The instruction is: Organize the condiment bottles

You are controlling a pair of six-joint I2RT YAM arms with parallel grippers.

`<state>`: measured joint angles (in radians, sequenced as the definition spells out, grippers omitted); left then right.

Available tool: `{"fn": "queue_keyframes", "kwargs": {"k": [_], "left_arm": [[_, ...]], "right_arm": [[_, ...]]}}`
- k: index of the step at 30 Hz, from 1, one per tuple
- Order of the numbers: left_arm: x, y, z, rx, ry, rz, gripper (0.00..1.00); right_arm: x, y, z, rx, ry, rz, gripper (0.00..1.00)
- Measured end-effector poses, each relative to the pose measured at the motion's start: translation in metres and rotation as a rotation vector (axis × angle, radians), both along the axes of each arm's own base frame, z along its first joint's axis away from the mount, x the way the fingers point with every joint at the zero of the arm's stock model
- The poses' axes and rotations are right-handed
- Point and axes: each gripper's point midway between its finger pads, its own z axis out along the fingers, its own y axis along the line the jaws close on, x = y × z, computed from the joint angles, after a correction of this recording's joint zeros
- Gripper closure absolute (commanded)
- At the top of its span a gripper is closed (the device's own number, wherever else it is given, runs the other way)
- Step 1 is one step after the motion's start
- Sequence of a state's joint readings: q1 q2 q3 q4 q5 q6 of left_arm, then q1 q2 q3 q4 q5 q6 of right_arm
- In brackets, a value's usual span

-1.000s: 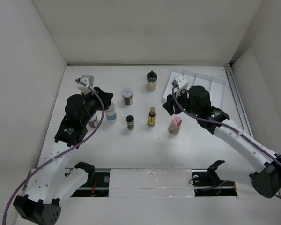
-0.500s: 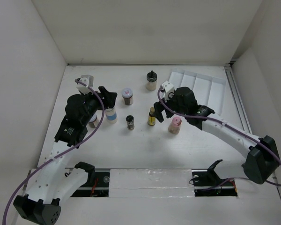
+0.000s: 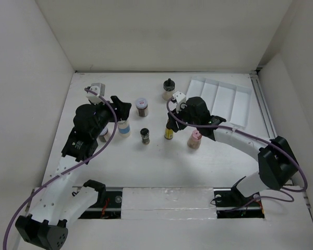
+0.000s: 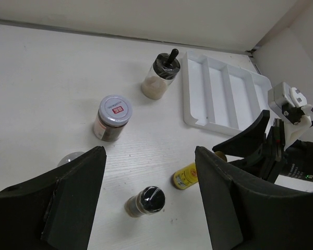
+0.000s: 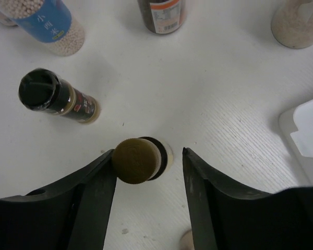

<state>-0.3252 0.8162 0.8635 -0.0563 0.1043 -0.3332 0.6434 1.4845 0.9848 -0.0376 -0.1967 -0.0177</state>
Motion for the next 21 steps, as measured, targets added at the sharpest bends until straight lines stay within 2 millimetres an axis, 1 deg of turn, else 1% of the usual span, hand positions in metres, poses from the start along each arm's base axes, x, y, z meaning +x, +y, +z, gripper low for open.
{"fn": "queue_keyframes", "kwargs": {"k": [2, 3, 4, 7, 11, 13, 14, 15, 17, 19, 21], "left_arm": [[0.0, 0.0, 0.0, 0.0, 0.001, -0.001, 0.36], [0.0, 0.0, -0.001, 0.001, 0.003, -0.001, 0.36], [0.001, 0.0, -0.001, 0.002, 0.004, -0.001, 0.36], [0.001, -0.001, -0.002, 0.002, 0.006, -0.001, 0.36], [0.001, -0.001, -0.002, 0.001, 0.006, -0.005, 0.36], [0.001, -0.002, -0.001, 0.0, 0.004, -0.01, 0.36], [0.001, -0.003, -0.001, -0.001, 0.003, -0.013, 0.36], [0.0, -0.003, -0.001, -0.002, 0.004, -0.018, 0.36], [0.0, -0.005, -0.002, -0.002, 0.006, -0.024, 0.36], [0.0, -0.005, -0.002, -0.002, 0.007, -0.027, 0.36], [0.0, -0.005, -0.002, -0.003, 0.005, -0.027, 0.36]], "right_arm": [[0.002, 0.003, 0.001, 0.011, -0.007, 0.0, 0.54], [0.004, 0.004, 0.001, 0.015, -0.012, 0.001, 0.67], [0.005, 0.005, 0.001, 0.016, -0.016, 0.003, 0.72], [0.009, 0.008, 0.001, 0.031, -0.022, -0.003, 0.77], [0.011, 0.008, 0.003, 0.031, -0.024, -0.013, 0.81], [0.014, 0.004, 0.007, 0.023, -0.029, -0.038, 0.81], [0.017, 0.001, 0.012, 0.024, -0.039, -0.054, 0.81], [0.021, -0.002, 0.021, 0.028, -0.051, -0.072, 0.81], [0.037, -0.009, 0.046, 0.051, -0.098, -0.117, 0.81], [0.059, -0.019, 0.079, 0.086, -0.158, -0.17, 0.81], [0.085, -0.04, 0.116, 0.124, -0.23, -0.243, 0.81]]}}
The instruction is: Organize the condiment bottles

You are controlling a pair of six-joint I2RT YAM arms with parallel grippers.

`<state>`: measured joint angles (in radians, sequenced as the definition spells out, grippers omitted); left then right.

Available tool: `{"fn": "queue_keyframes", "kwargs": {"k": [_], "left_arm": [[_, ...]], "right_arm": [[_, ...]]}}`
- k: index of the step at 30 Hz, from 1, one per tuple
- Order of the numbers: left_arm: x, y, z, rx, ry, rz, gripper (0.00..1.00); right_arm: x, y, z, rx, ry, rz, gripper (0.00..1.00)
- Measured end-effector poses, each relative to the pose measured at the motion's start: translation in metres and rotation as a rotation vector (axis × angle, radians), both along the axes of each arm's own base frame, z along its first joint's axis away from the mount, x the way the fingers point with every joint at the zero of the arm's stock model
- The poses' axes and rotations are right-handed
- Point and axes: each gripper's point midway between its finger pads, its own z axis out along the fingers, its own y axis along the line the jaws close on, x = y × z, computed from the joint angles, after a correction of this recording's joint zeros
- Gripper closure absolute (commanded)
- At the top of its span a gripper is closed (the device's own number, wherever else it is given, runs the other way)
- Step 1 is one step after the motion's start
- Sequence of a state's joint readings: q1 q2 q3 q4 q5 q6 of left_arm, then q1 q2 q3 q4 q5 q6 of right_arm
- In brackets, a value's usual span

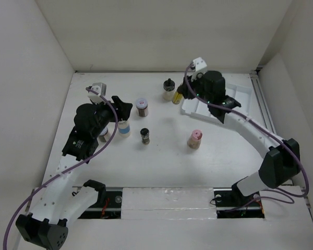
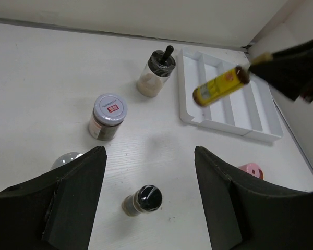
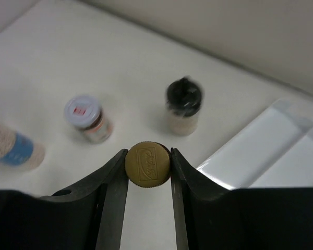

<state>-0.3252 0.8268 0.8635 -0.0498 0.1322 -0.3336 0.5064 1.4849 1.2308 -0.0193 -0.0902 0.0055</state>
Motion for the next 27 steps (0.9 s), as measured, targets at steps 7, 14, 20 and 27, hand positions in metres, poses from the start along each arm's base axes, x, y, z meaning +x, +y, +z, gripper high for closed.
{"fn": "queue_keyframes", "kwargs": {"k": [7, 14, 20, 27], "left_arm": [[-0.003, 0.001, 0.005, -0.006, -0.016, 0.0, 0.36], [-0.004, 0.001, 0.006, -0.007, -0.017, -0.002, 0.36], [-0.004, 0.001, 0.006, -0.007, -0.018, -0.002, 0.36], [-0.002, 0.0, 0.003, -0.004, -0.009, -0.003, 0.36]], "right_arm": [[0.095, -0.093, 0.063, 0.051, -0.142, -0.25, 0.81], [0.185, -0.139, -0.002, 0.008, -0.027, -0.334, 0.81], [0.2, -0.143, -0.077, -0.055, 0.127, -0.332, 0.81], [0.212, -0.145, -0.081, -0.09, 0.12, -0.332, 0.81]]}}
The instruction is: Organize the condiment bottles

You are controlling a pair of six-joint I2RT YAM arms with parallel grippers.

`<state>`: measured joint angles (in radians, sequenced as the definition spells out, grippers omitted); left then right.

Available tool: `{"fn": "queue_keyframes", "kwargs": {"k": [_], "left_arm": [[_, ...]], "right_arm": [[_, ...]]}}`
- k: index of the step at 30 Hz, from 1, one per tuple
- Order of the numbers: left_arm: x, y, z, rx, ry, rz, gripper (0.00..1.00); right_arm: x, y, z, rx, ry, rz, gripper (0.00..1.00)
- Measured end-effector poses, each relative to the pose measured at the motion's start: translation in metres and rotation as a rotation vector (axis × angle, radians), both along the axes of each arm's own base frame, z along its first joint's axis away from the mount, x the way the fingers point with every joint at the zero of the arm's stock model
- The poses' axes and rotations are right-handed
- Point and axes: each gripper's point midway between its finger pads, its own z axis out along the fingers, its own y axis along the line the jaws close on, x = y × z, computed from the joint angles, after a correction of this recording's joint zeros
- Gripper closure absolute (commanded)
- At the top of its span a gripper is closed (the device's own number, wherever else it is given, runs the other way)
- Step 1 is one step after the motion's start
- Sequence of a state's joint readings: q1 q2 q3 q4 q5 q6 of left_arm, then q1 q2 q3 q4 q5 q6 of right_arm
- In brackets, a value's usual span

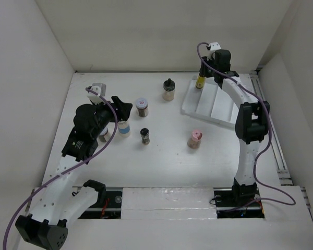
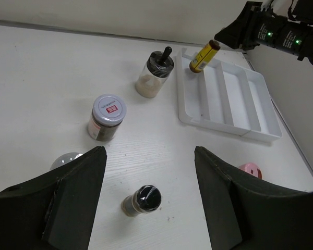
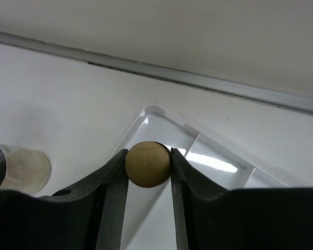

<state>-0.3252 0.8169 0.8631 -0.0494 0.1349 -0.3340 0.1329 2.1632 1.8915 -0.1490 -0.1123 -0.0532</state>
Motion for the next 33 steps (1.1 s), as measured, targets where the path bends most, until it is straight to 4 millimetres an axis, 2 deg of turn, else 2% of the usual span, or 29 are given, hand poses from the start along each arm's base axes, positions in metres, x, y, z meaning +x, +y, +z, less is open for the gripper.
{"fn": "queue_keyframes", "kwargs": {"k": [5, 8, 10, 11, 13, 14, 18, 24, 27, 29, 33], "left_arm": [[0.001, 0.0, -0.001, 0.001, 0.003, 0.0, 0.36], [0.001, 0.0, -0.002, 0.003, 0.005, 0.0, 0.36], [0.001, 0.0, -0.002, 0.003, 0.007, 0.0, 0.36], [0.001, 0.0, -0.002, 0.003, 0.007, 0.0, 0.36], [0.002, -0.001, -0.003, 0.004, 0.009, 0.0, 0.36], [0.002, -0.001, -0.003, 0.004, 0.01, 0.0, 0.36], [0.002, -0.001, -0.004, 0.005, 0.012, 0.0, 0.36], [0.002, -0.001, -0.004, 0.004, 0.012, 0.0, 0.36], [0.002, -0.001, -0.004, 0.005, 0.012, 0.0, 0.36], [0.002, -0.001, -0.004, 0.004, 0.012, 0.0, 0.36], [0.002, -0.001, -0.003, 0.003, 0.011, -0.004, 0.36]], "right_arm": [[0.014, -0.001, 0.009, -0.021, -0.041, -0.012, 0.81], [0.024, 0.0, 0.002, -0.029, -0.046, -0.014, 0.81], [0.029, 0.001, -0.01, -0.033, -0.034, -0.012, 0.81], [0.031, 0.001, -0.017, -0.035, -0.026, -0.012, 0.79], [0.039, 0.003, -0.017, -0.032, -0.05, -0.01, 0.69], [0.039, 0.003, -0.016, -0.032, -0.052, -0.01, 0.56], [0.039, 0.005, -0.016, -0.036, -0.054, -0.01, 0.35], [0.039, 0.005, -0.013, -0.041, -0.059, -0.013, 0.18], [0.031, 0.003, -0.005, -0.043, -0.061, -0.016, 0.1], [0.017, 0.0, 0.006, -0.046, -0.056, -0.021, 0.07], [-0.026, -0.001, 0.054, -0.032, -0.106, -0.015, 0.07]]}}
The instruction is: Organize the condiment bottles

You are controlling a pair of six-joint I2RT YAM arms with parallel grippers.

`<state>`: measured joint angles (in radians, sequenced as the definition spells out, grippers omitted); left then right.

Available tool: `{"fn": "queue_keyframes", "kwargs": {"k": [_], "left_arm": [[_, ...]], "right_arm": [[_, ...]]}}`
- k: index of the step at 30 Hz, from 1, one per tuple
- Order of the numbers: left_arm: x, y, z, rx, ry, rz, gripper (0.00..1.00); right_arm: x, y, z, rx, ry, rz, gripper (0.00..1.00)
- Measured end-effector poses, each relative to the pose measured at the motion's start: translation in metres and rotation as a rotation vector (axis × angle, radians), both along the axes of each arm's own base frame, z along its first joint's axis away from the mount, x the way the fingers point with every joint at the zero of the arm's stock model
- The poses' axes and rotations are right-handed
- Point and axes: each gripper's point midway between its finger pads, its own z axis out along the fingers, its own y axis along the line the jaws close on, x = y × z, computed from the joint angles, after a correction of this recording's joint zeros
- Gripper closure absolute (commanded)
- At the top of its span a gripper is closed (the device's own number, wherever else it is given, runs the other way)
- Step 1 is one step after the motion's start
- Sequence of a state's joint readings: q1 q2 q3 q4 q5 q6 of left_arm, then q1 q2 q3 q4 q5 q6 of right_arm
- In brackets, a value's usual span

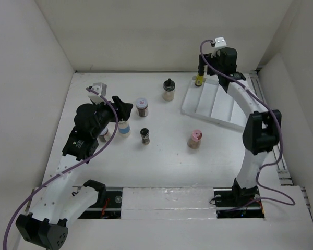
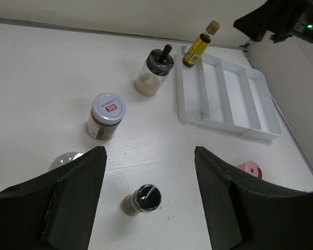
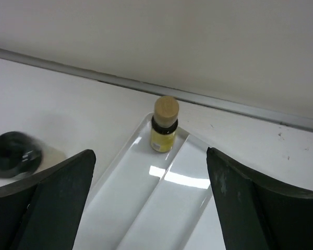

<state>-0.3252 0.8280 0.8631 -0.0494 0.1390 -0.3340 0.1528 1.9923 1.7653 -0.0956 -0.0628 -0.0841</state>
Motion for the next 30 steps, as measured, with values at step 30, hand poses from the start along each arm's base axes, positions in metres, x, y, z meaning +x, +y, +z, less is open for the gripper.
{"fn": "queue_keyframes", "kwargs": {"k": [30], "left_arm": [[-0.006, -0.007, 0.004, -0.024, -0.003, -0.043, 0.26]], "right_arm": [[-0.333, 0.061, -0.128, -0.103, 0.515, 0.253, 0.15]]}}
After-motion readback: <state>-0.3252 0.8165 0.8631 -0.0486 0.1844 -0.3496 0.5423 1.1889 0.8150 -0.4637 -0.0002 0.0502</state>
